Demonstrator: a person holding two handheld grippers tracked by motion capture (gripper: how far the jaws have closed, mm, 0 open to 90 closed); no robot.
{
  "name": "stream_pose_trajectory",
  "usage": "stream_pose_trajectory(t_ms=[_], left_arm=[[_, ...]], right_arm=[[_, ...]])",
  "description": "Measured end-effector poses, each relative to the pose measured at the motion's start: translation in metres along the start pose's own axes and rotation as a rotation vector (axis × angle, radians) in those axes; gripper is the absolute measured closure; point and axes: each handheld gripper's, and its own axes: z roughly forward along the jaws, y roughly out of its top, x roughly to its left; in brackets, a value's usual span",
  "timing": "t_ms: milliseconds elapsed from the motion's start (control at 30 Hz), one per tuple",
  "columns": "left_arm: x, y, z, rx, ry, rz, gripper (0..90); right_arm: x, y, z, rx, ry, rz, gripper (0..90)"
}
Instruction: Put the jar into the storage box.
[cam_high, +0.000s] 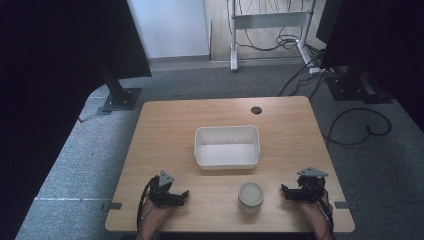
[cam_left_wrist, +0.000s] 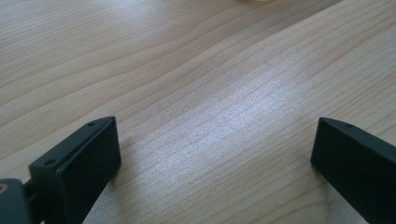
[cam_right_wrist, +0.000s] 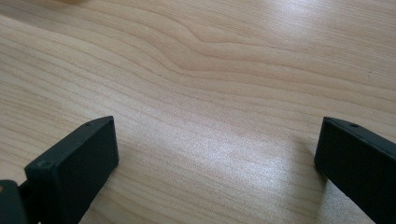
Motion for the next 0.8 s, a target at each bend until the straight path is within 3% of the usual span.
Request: stream_pose_trajectory(t_ms=[433, 800], left_arm=[[-0.0019, 0.0005, -0.0018, -0.012, 0.007, 0.028, 5.1], [-0.0033, 0.0004, -0.0042, -0.021, -0.008, 0.027, 7.6]], right_arm=[[0.0005, -0.0014, -0.0016, -0.005, 0.006, -0.007, 0.8], [0.0005, -0.0015, -0.0016, -0.006, 0.007, -0.007, 0.9]])
